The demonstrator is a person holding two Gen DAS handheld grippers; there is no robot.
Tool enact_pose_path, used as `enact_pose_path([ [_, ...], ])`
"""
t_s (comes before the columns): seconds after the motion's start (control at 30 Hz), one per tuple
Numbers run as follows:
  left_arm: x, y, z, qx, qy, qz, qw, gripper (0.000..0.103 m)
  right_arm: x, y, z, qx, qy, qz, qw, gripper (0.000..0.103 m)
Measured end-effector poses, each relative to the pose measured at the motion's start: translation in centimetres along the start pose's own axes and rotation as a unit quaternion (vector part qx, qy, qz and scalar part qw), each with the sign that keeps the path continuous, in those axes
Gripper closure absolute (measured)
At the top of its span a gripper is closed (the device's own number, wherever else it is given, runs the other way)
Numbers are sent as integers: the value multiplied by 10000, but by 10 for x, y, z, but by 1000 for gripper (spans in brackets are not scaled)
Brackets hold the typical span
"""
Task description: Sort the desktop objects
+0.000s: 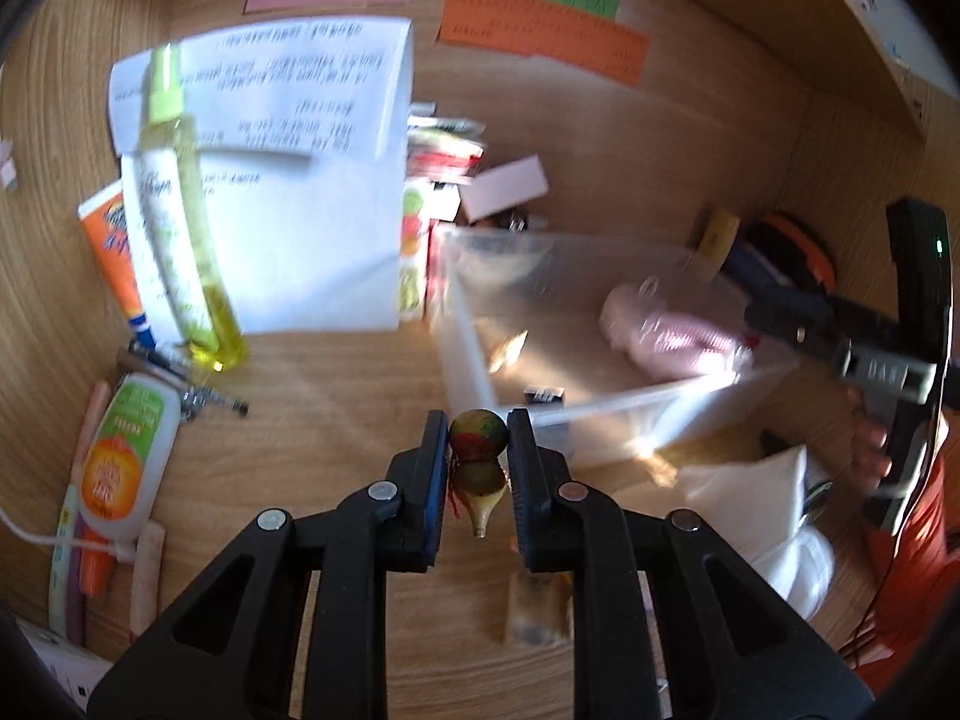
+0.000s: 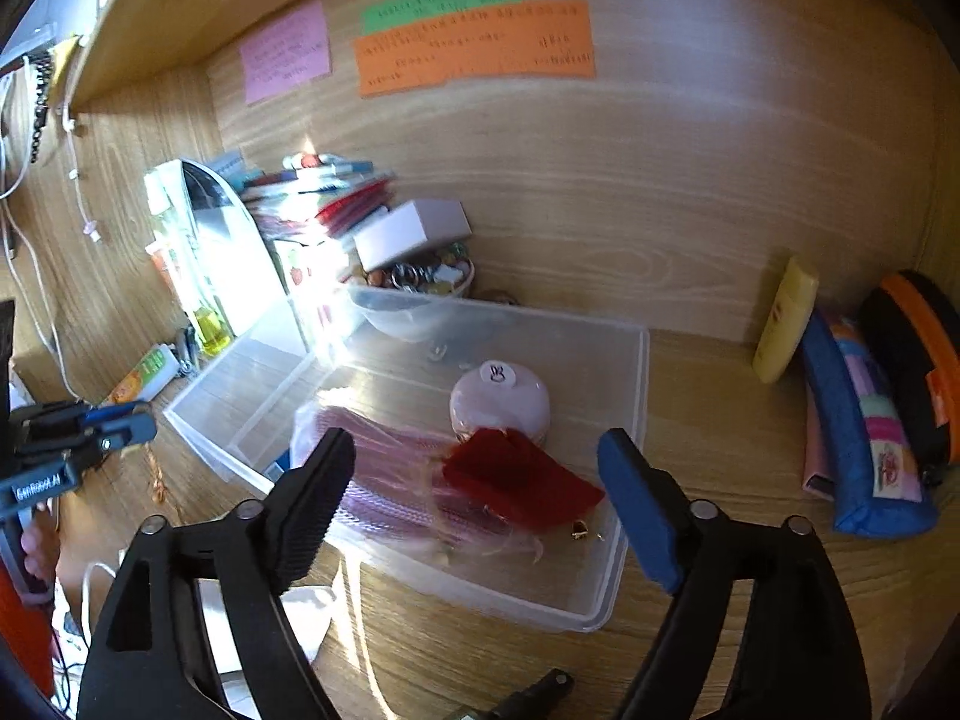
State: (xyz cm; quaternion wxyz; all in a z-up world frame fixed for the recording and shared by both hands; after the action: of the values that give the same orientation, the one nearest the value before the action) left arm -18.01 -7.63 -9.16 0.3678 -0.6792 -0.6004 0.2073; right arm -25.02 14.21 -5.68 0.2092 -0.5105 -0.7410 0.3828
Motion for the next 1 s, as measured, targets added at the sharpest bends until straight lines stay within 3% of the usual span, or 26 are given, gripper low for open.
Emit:
enact_pose_path([
  [0.27,18,-30,6,117,401,31,9991,85,8,0,-6,-20,-218,305,9993,19],
  [0.6,31,-23,45,-387,122,516,9978,85,11,0,-9,-26,-351,436,9984,19],
  [0.73,33,-20,48,-417,-5,679,9968,85,6,2,-6,-83,-331,293,9990,19],
  [0.8,34,-20,49,-445,-3,705,9965,82,4,3,-4,-111,-320,242,9991,19],
  [0.87,33,-20,47,-431,-14,687,9967,73,2,4,-3,-152,-322,200,9992,19],
  [1.0,31,-23,36,-290,-58,650,9974,68,1,6,-1,-220,-319,159,9991,19],
])
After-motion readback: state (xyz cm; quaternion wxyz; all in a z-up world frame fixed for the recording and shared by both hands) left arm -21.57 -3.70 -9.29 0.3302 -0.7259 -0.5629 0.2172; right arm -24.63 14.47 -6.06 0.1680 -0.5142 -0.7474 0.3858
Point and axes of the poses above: each gripper's, at about its wrist camera, not at the fingertips, and z roughly the way its jaws point, x to its right, y to its underside, the point moved 6 cm from there along z, roughly the way its jaws point, and after that the axes turned 1 degree about -x, right-handed, at the moved point
